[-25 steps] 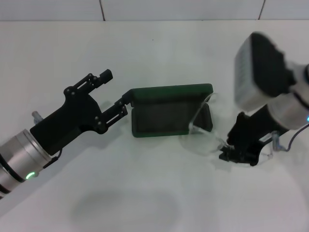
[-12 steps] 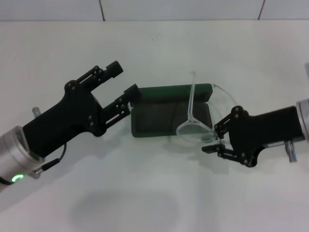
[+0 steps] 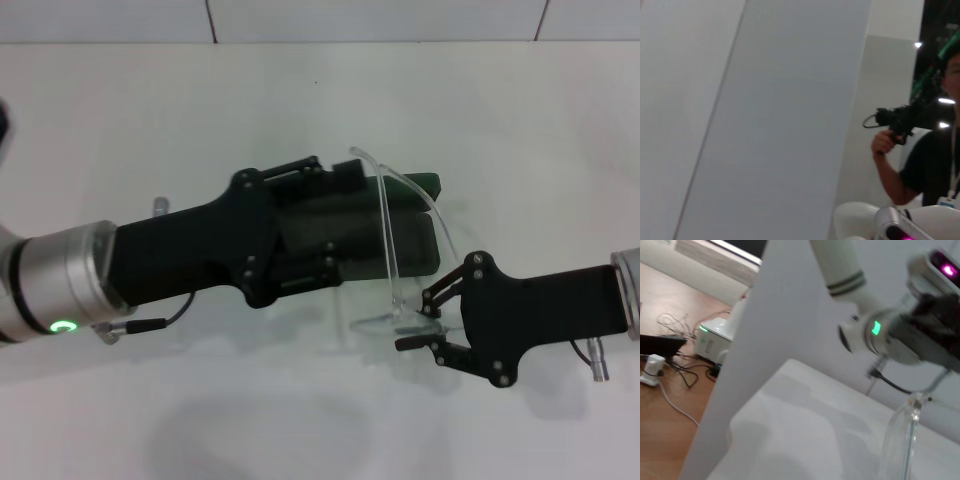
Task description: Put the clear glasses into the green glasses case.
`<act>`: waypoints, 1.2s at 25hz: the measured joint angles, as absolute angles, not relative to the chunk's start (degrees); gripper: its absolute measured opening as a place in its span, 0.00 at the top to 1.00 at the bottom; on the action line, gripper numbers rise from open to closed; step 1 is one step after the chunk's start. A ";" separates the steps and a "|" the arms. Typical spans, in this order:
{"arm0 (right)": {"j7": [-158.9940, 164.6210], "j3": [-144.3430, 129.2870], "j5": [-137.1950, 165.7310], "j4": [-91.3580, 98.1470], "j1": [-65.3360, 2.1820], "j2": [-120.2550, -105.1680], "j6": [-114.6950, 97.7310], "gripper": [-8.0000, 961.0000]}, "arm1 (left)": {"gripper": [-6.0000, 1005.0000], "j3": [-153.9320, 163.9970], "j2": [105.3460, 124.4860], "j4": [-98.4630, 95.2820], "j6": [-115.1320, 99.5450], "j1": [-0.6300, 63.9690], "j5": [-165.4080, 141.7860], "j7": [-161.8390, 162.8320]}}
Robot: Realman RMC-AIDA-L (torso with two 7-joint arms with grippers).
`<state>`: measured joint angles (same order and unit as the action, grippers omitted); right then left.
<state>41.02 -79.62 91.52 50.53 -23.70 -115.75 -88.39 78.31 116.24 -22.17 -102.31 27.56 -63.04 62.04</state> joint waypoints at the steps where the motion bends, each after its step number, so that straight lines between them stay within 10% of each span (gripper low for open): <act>1: 40.02 -79.61 91.41 50.41 -23.66 -115.77 -88.94 0.86 | 0.34 78.32 116.33 -22.16 -102.27 28.15 -63.59 62.57; 30: 30.39 -79.54 89.01 48.94 -23.24 -115.84 -91.60 0.86 | 0.34 78.37 116.91 -22.55 -92.66 35.93 -79.27 87.07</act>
